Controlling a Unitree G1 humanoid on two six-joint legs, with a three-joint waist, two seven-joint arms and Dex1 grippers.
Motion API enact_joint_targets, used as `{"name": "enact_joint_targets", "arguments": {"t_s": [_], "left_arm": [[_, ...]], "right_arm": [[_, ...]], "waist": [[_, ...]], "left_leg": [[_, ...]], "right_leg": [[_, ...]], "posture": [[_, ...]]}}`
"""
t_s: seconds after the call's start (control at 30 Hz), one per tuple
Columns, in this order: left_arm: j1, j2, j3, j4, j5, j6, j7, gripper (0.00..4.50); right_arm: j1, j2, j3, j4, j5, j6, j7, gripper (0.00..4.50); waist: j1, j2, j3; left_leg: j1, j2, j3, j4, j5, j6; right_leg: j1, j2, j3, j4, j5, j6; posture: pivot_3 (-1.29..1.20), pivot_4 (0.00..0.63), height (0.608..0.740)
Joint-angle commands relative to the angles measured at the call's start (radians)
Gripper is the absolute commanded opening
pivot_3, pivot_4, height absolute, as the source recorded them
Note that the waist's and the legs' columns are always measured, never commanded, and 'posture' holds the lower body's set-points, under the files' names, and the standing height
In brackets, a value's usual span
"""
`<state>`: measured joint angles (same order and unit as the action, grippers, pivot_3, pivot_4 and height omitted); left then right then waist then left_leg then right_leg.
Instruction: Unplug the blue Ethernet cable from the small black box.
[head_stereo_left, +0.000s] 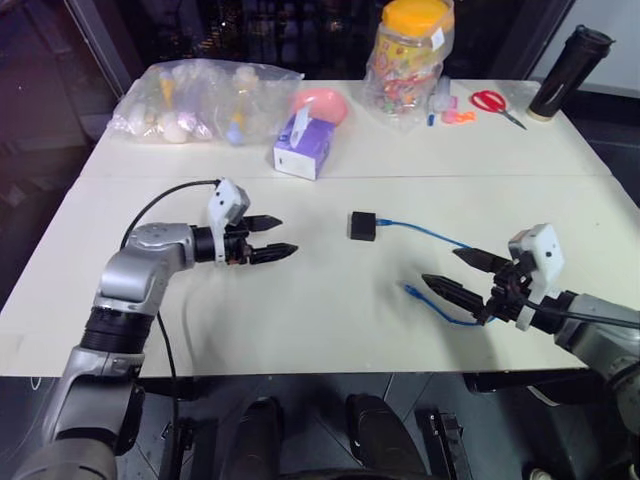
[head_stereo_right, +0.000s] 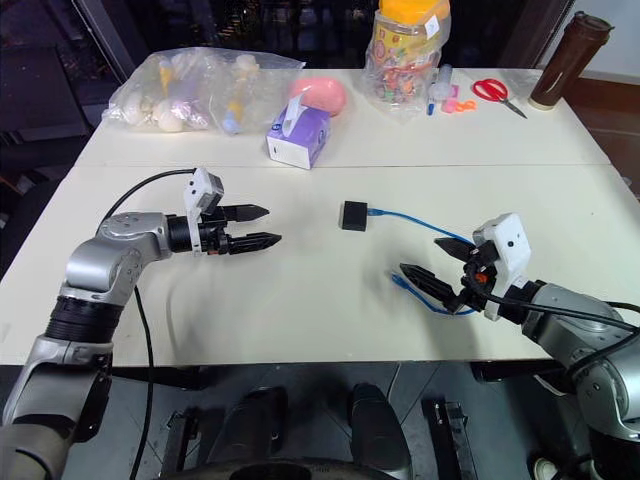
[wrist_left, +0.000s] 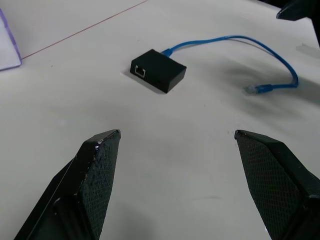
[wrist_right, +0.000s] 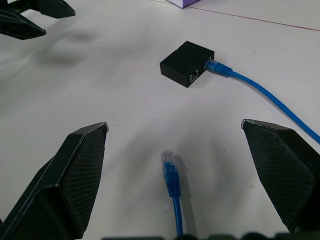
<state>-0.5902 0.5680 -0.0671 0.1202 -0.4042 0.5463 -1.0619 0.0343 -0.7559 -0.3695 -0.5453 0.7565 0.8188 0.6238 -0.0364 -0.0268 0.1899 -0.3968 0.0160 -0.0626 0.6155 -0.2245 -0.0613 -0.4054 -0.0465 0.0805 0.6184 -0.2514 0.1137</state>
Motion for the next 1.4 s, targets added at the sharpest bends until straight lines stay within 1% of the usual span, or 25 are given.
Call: {"name": "enact_joint_targets", "arguments": {"t_s": [0.03, 0.13, 0.6, 0.87, 1.0, 1.1, 1.13, 1.2, 1.23, 1.27, 1.33, 1.4], "left_arm": [[-0.008, 0.011, -0.009, -0.008, 0.001, -0.024, -0.041, 3.83], [-0.013, -0.002, 0.001, -0.008, -0.015, 0.003, -0.037, 3.83], [-0.005, -0.019, 0.004, 0.003, 0.004, -0.016, -0.016, 3.83], [-0.045, -0.025, -0.002, 0.059, 0.028, -0.055, -0.024, 3.83], [-0.097, -0.020, -0.026, 0.125, 0.064, -0.114, -0.067, 3.83], [-0.165, 0.027, -0.061, 0.164, 0.070, -0.122, -0.195, 3.83], [-0.200, 0.054, -0.075, 0.175, 0.071, -0.112, -0.251, 3.83], [-0.248, 0.089, -0.090, 0.190, 0.070, -0.098, -0.320, 3.83], [-0.264, 0.100, -0.094, 0.196, 0.069, -0.093, -0.341, 3.83], [-0.274, 0.112, -0.090, 0.193, 0.067, -0.090, -0.352, 3.83], [-0.282, 0.127, -0.083, 0.185, 0.066, -0.087, -0.358, 3.83], [-0.274, 0.132, -0.071, 0.160, 0.059, -0.076, -0.346, 3.83]], "right_arm": [[-0.012, -0.007, -0.006, -0.021, -0.019, -0.032, -0.007, 4.50], [-0.022, -0.004, 0.007, -0.015, -0.031, -0.037, -0.010, 4.50], [-0.037, -0.003, 0.034, 0.001, -0.065, -0.059, -0.008, 4.50], [-0.056, -0.008, 0.048, 0.027, -0.094, -0.082, 0.007, 4.50], [-0.112, -0.007, 0.102, 0.082, -0.152, -0.131, 0.018, 4.50], [-0.235, -0.004, 0.215, 0.234, -0.266, -0.219, 0.048, 4.50], [-0.311, 0.005, 0.275, 0.341, -0.322, -0.266, 0.072, 4.50], [-0.429, 0.028, 0.351, 0.516, -0.390, -0.339, 0.118, 4.50], [-0.483, 0.043, 0.376, 0.599, -0.411, -0.371, 0.145, 4.50], [-0.570, 0.072, 0.407, 0.737, -0.442, -0.416, 0.179, 4.50], [-0.696, 0.114, 0.446, 0.946, -0.490, -0.489, 0.232, 4.50], [-0.793, 0.148, 0.469, 1.126, -0.527, -0.556, 0.283, 4.50]], "waist": [[-0.001, 0.000, 0.000], [-0.001, 0.000, 0.000], [0.000, 0.000, 0.000], [0.000, 0.000, 0.000], [0.000, 0.000, 0.000], [-0.007, 0.000, 0.000], [-0.011, 0.000, 0.000], [-0.015, 0.000, 0.001], [-0.015, 0.000, 0.001], [-0.017, 0.000, 0.001], [-0.021, 0.000, 0.001], [-0.026, 0.001, 0.001]], "left_leg": [[0.000, 0.000, 0.000, 0.000, 0.000, 0.000], [0.000, 0.000, 0.000, 0.000, 0.000, 0.000], [0.000, 0.000, 0.000, 0.000, 0.000, 0.000], [0.000, 0.000, 0.000, 0.001, 0.000, 0.000], [0.000, 0.000, 0.000, 0.001, 0.000, 0.000], [0.001, 0.000, 0.000, 0.001, 0.000, 0.000], [0.001, 0.000, 0.001, 0.001, 0.000, 0.000], [0.002, 0.000, 0.002, 0.001, 0.000, 0.000], [0.002, 0.000, 0.002, 0.001, 0.000, 0.000], [0.003, 0.000, 0.002, 0.001, 0.000, 0.000], [0.004, 0.000, 0.002, -0.001, 0.000, 0.000], [0.003, 0.000, 0.002, -0.001, 0.000, 0.000]], "right_leg": [[0.000, 0.000, 0.000, 0.000, 0.000, 0.000], [0.000, 0.000, 0.000, 0.000, 0.000, 0.000], [0.000, 0.000, 0.000, 0.001, 0.000, 0.000], [0.000, 0.000, 0.000, 0.001, 0.001, 0.002], [0.000, 0.000, 0.000, 0.001, 0.001, 0.002], [0.001, 0.000, 0.000, 0.001, 0.001, 0.002], [0.001, 0.000, 0.000, 0.001, 0.001, 0.002], [0.000, 0.000, 0.000, 0.002, 0.002, 0.001], [0.000, 0.000, 0.000, 0.002, 0.002, 0.000], [0.001, 0.001, 0.000, 0.002, 0.002, 0.001], [0.001, 0.001, 0.001, 0.002, 0.003, 0.003], [0.000, 0.001, 0.000, 0.002, 0.003, 0.004]], "posture": [[0.00, 0.150, 0.739], [0.00, 0.150, 0.739], [0.00, 0.150, 0.739], [0.00, 0.150, 0.739], [0.00, 0.150, 0.739], [0.00, 0.150, 0.739], [0.00, 0.150, 0.739], [0.00, 0.150, 0.739], [0.00, 0.150, 0.739], [0.00, 0.150, 0.739], [0.00, 0.150, 0.739], [0.00, 0.150, 0.739]]}}
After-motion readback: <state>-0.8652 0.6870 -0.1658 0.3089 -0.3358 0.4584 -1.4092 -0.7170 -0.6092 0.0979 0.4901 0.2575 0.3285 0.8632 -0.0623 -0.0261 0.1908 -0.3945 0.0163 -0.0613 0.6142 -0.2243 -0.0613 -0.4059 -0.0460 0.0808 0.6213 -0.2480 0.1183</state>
